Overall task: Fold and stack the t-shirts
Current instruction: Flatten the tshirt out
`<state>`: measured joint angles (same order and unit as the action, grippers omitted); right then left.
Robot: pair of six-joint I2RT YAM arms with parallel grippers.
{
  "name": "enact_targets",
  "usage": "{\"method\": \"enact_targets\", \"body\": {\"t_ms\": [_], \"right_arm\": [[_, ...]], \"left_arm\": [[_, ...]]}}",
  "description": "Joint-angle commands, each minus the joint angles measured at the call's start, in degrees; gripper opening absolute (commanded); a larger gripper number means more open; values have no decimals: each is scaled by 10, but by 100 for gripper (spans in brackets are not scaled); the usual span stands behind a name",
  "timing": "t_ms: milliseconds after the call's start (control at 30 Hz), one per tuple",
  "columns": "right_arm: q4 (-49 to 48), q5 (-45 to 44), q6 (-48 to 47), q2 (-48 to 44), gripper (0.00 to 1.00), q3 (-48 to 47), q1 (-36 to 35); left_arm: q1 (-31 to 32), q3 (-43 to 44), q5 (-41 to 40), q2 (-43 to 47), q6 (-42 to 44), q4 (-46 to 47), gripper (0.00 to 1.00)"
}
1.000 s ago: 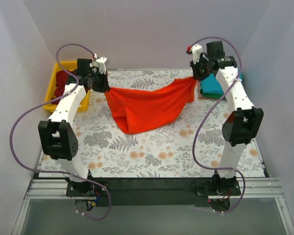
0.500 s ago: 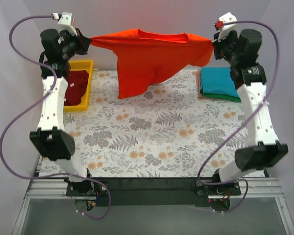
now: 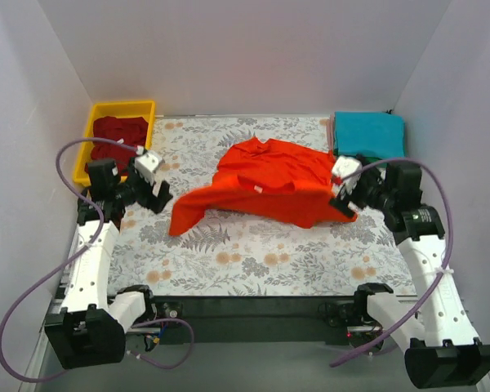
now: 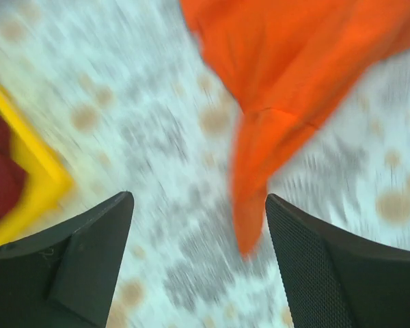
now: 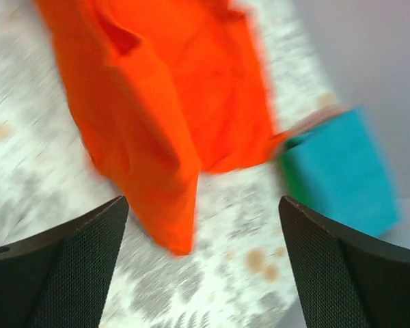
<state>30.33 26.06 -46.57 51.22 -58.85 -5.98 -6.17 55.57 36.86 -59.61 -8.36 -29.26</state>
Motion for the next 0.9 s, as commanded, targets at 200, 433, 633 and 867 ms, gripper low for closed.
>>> {"method": "enact_targets", "body": {"t_ms": [200, 433, 633, 867], "right_arm": [[165, 72, -185, -232, 97, 109, -20], [97, -7, 65, 179, 47, -69, -21], [131, -10, 105, 412, 46, -189, -34], [166, -41, 82, 507, 46, -145, -98]], "left_arm": [[-29, -103, 43, 101, 93, -134, 89], [20, -31, -27, -108, -4, -118, 71], [110, -53, -138, -190, -62, -84, 78], [125, -41, -209, -286, -104, -35, 65]]}}
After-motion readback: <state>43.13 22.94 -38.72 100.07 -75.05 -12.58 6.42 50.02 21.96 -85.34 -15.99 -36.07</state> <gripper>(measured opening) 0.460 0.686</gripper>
